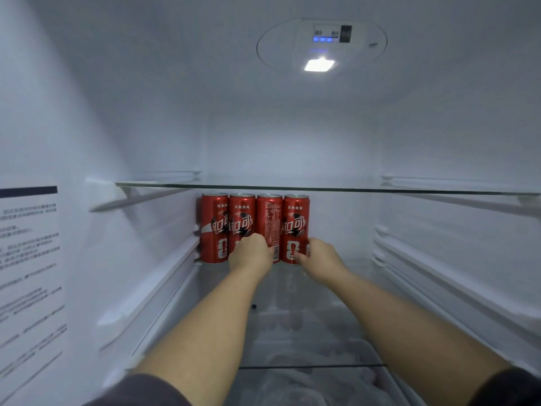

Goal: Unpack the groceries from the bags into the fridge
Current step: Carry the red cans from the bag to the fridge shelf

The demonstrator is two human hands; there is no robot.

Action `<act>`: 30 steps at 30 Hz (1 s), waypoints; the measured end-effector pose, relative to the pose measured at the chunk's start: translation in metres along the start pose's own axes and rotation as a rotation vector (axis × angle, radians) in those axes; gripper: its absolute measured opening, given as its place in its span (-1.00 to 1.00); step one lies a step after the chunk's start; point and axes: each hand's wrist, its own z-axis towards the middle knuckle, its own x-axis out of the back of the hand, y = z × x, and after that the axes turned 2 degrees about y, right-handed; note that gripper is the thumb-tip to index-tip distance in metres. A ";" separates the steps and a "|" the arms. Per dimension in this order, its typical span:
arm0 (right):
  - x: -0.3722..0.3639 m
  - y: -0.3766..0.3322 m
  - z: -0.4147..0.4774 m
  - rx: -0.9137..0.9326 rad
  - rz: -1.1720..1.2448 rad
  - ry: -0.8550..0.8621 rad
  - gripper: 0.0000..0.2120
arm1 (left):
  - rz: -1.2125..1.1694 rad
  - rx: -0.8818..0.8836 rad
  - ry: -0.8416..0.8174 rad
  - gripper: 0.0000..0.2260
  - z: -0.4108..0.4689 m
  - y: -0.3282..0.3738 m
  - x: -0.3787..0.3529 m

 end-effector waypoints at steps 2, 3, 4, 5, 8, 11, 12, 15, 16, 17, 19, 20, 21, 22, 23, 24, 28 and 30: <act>0.002 0.001 -0.001 0.013 0.006 -0.022 -0.60 | -0.011 0.004 -0.001 -0.75 0.001 -0.001 -0.001; 0.005 0.001 -0.001 0.018 0.008 -0.040 -0.60 | -0.013 0.005 0.002 -0.75 0.002 -0.001 -0.002; 0.008 0.000 -0.002 0.019 0.017 -0.058 -0.59 | -0.006 0.004 0.005 -0.75 0.002 0.000 -0.002; 0.012 0.000 -0.004 0.008 0.032 -0.078 -0.57 | 0.012 0.000 0.009 -0.75 0.001 0.000 -0.002; 0.026 -0.003 -0.014 -0.054 0.003 -0.107 -0.35 | 0.105 -0.056 0.035 -0.74 -0.003 0.001 0.000; 0.041 0.000 -0.038 -0.060 -0.326 -0.064 -0.28 | 0.177 -0.132 0.055 -0.73 -0.011 0.005 0.007; 0.049 0.000 -0.049 -0.049 -0.457 -0.052 -0.30 | 0.210 -0.160 0.059 -0.74 -0.014 0.008 0.011; 0.077 -0.003 -0.088 -0.008 -0.672 -0.047 -0.35 | 0.330 -0.241 0.046 -0.78 -0.030 0.022 0.027; 0.087 -0.005 -0.101 0.017 -0.714 -0.041 -0.36 | 0.374 -0.270 0.030 -0.79 -0.037 0.029 0.033; 0.098 -0.008 -0.114 0.042 -0.758 -0.037 -0.37 | 0.410 -0.296 0.009 -0.79 -0.045 0.038 0.039; 0.120 -0.016 -0.140 0.068 -0.852 -0.054 -0.36 | 0.430 -0.321 -0.031 -0.77 -0.064 0.060 0.052; 0.129 -0.019 -0.154 0.068 -0.908 -0.065 -0.37 | 0.410 -0.324 -0.041 -0.75 -0.077 0.071 0.059; 0.139 -0.022 -0.170 0.066 -0.968 -0.073 -0.36 | 0.374 -0.329 -0.042 -0.72 -0.093 0.082 0.066; 0.148 -0.025 -0.185 0.073 -1.023 -0.077 -0.36 | 0.321 -0.334 -0.032 -0.69 -0.110 0.091 0.073; 0.156 -0.027 -0.202 0.090 -1.063 -0.078 -0.35 | 0.254 -0.340 -0.016 -0.66 -0.129 0.098 0.078; 0.165 -0.027 -0.222 0.109 -1.094 -0.074 -0.34 | 0.183 -0.352 0.003 -0.63 -0.151 0.102 0.083; 0.197 -0.020 -0.311 0.203 -1.262 0.012 -0.32 | -0.105 -0.465 0.053 -0.51 -0.247 0.103 0.092; 0.214 -0.015 -0.358 0.188 -1.341 0.057 -0.31 | -0.253 -0.511 0.070 -0.46 -0.296 0.104 0.096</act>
